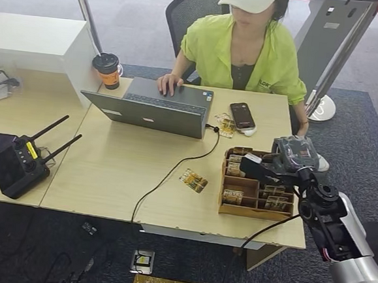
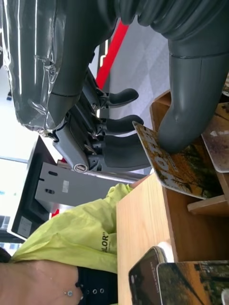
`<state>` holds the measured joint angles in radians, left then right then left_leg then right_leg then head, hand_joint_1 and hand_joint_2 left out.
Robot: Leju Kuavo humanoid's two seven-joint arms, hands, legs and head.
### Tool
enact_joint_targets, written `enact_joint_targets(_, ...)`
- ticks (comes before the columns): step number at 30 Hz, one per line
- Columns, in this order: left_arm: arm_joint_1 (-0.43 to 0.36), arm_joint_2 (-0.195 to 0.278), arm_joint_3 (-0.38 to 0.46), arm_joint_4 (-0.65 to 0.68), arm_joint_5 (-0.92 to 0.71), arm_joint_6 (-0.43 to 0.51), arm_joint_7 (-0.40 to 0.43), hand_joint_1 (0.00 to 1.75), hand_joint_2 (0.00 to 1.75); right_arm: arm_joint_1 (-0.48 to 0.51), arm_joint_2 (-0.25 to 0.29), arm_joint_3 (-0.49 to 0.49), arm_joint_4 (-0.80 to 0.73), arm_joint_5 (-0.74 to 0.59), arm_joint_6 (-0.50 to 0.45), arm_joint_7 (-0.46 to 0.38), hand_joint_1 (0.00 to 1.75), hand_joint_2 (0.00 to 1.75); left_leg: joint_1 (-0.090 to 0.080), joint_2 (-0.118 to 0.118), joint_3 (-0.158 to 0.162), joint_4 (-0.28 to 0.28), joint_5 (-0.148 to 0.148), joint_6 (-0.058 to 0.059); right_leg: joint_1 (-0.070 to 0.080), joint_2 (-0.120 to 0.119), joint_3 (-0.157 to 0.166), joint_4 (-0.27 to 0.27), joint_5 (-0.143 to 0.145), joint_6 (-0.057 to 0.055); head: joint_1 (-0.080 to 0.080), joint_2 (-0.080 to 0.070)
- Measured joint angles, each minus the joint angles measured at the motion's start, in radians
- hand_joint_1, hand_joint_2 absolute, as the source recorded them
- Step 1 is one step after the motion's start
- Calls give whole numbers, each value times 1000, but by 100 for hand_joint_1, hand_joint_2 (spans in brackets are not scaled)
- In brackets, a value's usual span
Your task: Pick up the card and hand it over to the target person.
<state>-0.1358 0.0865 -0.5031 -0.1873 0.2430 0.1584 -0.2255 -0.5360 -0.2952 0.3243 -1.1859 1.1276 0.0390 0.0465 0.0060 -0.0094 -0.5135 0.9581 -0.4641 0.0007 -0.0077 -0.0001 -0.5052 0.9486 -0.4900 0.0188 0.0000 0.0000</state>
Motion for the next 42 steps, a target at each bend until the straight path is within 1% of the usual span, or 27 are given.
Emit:
enact_joint_targets(3,1,0,-2,-1,-2,-1,0,0,175,6,-8,-3,-20,-2,10,5,140,175,0,0,0,0,0,0,0,0,0,0,0,0,0,0)
enact_joint_targets(7,0,-1,-4,-4,-3,-3,1,0,175,18,-20,-6,-59,-8,34,11,161,175,0,-1,0,0,0,0,0,-1,0,0,0,0,0,0)
enact_joint_targets(10,-1,-2,-4,-2,-3,-4,-1,0,175,25,-29,-5,-94,-14,59,19,170,175,0,-1,0,0,0,0,0,-1,0,0,0,0,0,0)
enact_joint_targets(15,1,1,-2,1,1,-3,-4,0,175,39,-46,-14,-187,-43,114,35,174,175,0,-1,-1,1,0,0,0,-1,-1,1,-1,0,0,0)
enact_joint_targets(16,2,1,-2,1,1,-3,-5,0,175,40,-50,-17,-204,-49,124,38,172,175,0,-1,-1,1,0,0,0,-1,-1,1,-1,0,0,0)
enact_joint_targets(19,5,2,-1,1,3,-4,-8,0,175,45,-62,-41,-280,-90,159,43,171,175,0,-1,-1,1,0,0,0,-1,-1,1,-1,0,0,0)
enact_joint_targets(22,6,1,1,2,5,-5,-12,0,175,42,-80,-72,-347,-155,189,31,170,175,-1,-1,-2,1,0,0,-1,-1,-2,2,-1,0,0,0)
enact_joint_targets(24,6,1,1,2,6,-5,-14,0,175,31,-98,-93,-387,-189,203,27,169,175,-1,-1,-2,2,0,0,-1,-1,-2,2,-1,0,0,0)
enact_joint_targets(28,5,1,-4,1,3,-6,-12,0,175,-12,-139,-140,-452,-253,212,24,175,175,-1,-1,-3,2,-1,0,-1,-1,-3,3,-1,0,0,0)
enact_joint_targets(31,4,-2,-7,1,1,-7,-9,0,175,-44,-150,-161,-467,-277,207,26,175,175,-2,-1,-3,3,-1,0,-2,-1,-3,3,-1,0,0,0)
enact_joint_targets(34,3,-6,-13,-1,-3,-8,-6,0,175,-74,-127,-173,-439,-290,162,22,175,175,-1,-1,-2,2,0,0,-2,-1,-2,2,-1,0,0,0)
enact_joint_targets(36,0,-8,-17,-2,-7,-9,-4,0,175,-104,-107,-160,-382,-280,122,10,175,175,-1,0,-1,1,0,0,-1,0,-2,2,0,0,0,0)
enact_joint_targets(39,-7,-9,-26,-3,-14,-11,0,0,175,-164,-73,-116,-251,-222,46,-3,175,175,-1,3,-1,1,0,0,-1,2,-2,1,1,0,0,0)
enact_joint_targets(42,-15,-10,-35,-3,-22,-13,6,0,175,-227,-19,-77,-87,-141,-41,-12,175,175,0,4,1,0,0,0,-1,4,0,0,1,0,0,0)
